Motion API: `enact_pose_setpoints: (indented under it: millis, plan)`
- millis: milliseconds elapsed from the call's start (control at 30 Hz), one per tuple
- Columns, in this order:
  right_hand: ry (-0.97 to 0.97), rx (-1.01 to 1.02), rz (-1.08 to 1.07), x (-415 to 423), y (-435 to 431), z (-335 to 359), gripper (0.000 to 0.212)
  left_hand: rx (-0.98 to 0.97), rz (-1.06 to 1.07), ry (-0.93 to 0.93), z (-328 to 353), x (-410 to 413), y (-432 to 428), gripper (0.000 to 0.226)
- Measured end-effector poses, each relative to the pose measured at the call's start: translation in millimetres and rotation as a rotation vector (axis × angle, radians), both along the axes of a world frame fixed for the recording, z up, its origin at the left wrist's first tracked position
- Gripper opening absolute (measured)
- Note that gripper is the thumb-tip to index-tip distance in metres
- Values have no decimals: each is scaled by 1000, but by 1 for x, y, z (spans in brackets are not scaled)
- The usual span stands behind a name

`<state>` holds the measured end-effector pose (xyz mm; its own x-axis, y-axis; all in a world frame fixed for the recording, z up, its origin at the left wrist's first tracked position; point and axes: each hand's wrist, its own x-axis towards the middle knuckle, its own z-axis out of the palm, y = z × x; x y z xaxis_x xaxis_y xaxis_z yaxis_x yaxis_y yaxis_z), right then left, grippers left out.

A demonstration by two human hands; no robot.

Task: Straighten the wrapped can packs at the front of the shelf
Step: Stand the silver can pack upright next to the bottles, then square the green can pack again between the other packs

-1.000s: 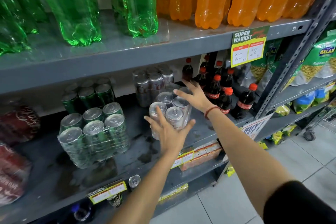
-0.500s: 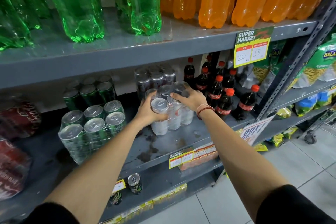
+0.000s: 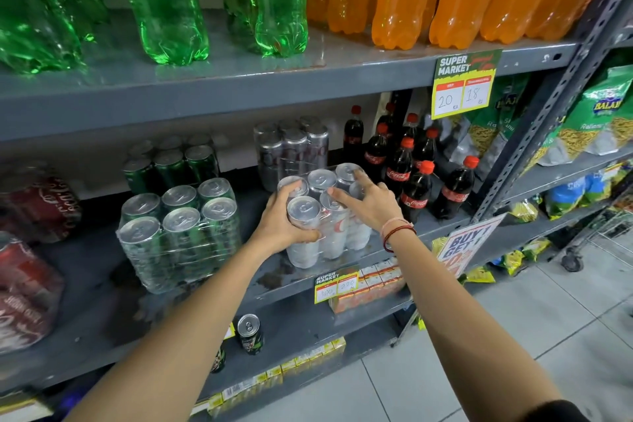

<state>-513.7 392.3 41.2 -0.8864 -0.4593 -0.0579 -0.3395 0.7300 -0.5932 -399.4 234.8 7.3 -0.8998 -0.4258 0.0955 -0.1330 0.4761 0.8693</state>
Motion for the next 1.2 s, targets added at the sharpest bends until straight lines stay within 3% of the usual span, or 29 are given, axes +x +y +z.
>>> enact_pose_setpoints:
  millis: [367, 533, 633, 767, 867, 967, 1067, 1200]
  plan:
    - [9, -18, -38, 14, 9, 0, 80, -3, -8, -33, 2, 9, 9, 101]
    - [-6, 1, -41, 19, 9, 5, 80, -53, -59, -107, 14, 20, 7, 118]
    - [196, -56, -89, 35, -6, 17, 83, -156, 30, -7, 35, 44, -10, 108]
    - [447, -308, 16, 73, -60, 40, 77, -352, 349, 148, 62, 93, -63, 78]
    - [316, -314, 218, 102, -112, 52, 75, -440, 521, 20, 57, 123, -116, 84]
    - [90, -184, 364, 113, -159, 37, 80, -168, 606, -157, 41, 144, -141, 111]
    - [-149, -50, 382, 116, -183, 12, 96, 28, 471, -252, 24, 152, -140, 104]
    - [-272, -108, 328, 120, -185, 1, 90, 79, 373, -244, 19, 159, -139, 113]
